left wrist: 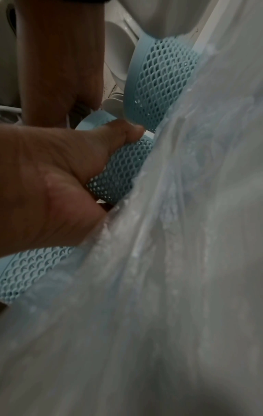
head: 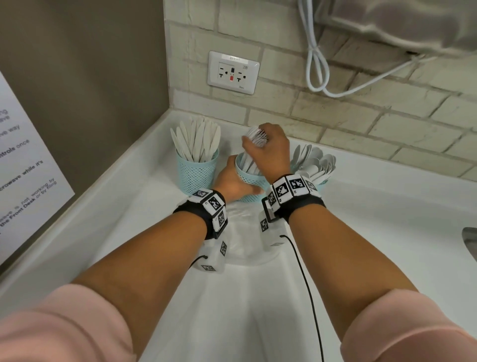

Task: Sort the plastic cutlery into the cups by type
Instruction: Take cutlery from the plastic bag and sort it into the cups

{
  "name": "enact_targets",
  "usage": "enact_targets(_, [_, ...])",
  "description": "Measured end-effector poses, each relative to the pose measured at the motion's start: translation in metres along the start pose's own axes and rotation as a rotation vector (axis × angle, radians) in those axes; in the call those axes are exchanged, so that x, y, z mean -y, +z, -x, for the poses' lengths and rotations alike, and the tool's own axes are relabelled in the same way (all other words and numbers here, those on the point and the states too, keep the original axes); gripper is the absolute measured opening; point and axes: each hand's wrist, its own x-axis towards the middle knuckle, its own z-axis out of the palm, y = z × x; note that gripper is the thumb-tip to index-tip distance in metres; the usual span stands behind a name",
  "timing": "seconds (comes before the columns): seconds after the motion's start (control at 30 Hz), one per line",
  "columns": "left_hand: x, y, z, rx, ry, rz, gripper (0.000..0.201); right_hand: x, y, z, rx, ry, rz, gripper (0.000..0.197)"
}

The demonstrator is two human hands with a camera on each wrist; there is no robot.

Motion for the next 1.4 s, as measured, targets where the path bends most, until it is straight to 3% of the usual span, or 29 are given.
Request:
enact_targets(0.07, [-0.001,-0.001,0.001,0.000,0.015,-0.001,0.104,-0.002,-0.004,0.001,-0.075,-0.013,-0.051,0.042])
enact_targets(0.1, [-0.001,-0.001,0.002,0.000,0.019,-0.004,0.104,-0.003,-0.006,0.000,-0.045,-0.016,-0.059,0.049])
enact_targets(0.2, [-0.002,-0.001,0.001,-0.002,0.020,-0.009,0.105,-0.008,-0.007,-0.009,0.132,0.038,0.006,0.073])
enact_targets(0.27, [-0.001,0.000,-0.001,-0.001,-0.001,-0.009,0.105,-0.006,-0.004,-0.014,0.248,0.115,0.082,0.078])
enact_targets(0.33, [-0.001,0.000,-0.002,0.005,-0.010,-0.008,0.107,-0.003,-0.002,-0.017,0.402,0.097,0.195,0.067])
enact_targets(0.4, [-0.001,0.000,-0.001,0.008,-0.011,-0.014,0.108,0.000,-0.002,-0.019,0.480,0.009,0.230,0.039])
enact_targets(0.43, [-0.001,0.000,-0.001,0.006,-0.011,-0.013,0.107,-0.001,-0.001,-0.020,0.442,0.011,0.212,0.030])
enact_targets(0.53, [-0.002,-0.001,0.001,0.000,-0.005,-0.017,0.106,-0.007,0.001,-0.020,0.247,0.073,0.264,0.035])
enact_targets(0.63, [-0.005,-0.002,0.002,0.013,-0.009,-0.028,0.109,-0.004,0.006,-0.015,0.342,-0.036,0.278,0.031])
enact_targets(0.73, [-0.006,-0.002,0.002,0.013,-0.020,-0.019,0.108,-0.003,0.003,-0.015,0.292,-0.020,0.251,0.047])
enact_targets(0.87, [-0.008,-0.003,0.004,0.021,-0.014,-0.056,0.109,-0.003,0.004,-0.006,0.342,-0.146,0.346,0.034])
enact_targets(1.0, [-0.011,-0.008,0.008,-0.003,-0.008,-0.067,0.106,-0.004,-0.006,-0.015,0.103,-0.050,0.303,0.031])
enact_targets(1.07, [-0.011,-0.013,0.008,-0.030,-0.011,-0.084,0.106,0.000,-0.011,-0.017,0.010,-0.076,0.240,0.030])
enact_targets(1.17, [-0.014,-0.015,0.007,-0.005,-0.023,-0.116,0.111,0.004,-0.011,-0.015,0.104,-0.131,0.206,0.031])
enact_targets(1.3, [0.003,-0.011,-0.005,-0.006,-0.061,-0.154,0.124,0.001,-0.007,-0.008,0.299,-0.079,0.190,0.035])
enact_targets(1.37, [-0.001,-0.011,-0.004,0.003,-0.090,-0.220,0.126,0.000,-0.014,-0.008,0.291,-0.070,0.266,0.041])
enact_targets(1.4, [-0.011,-0.014,0.004,0.020,-0.111,-0.274,0.123,-0.002,-0.020,-0.011,0.218,-0.049,0.325,0.043])
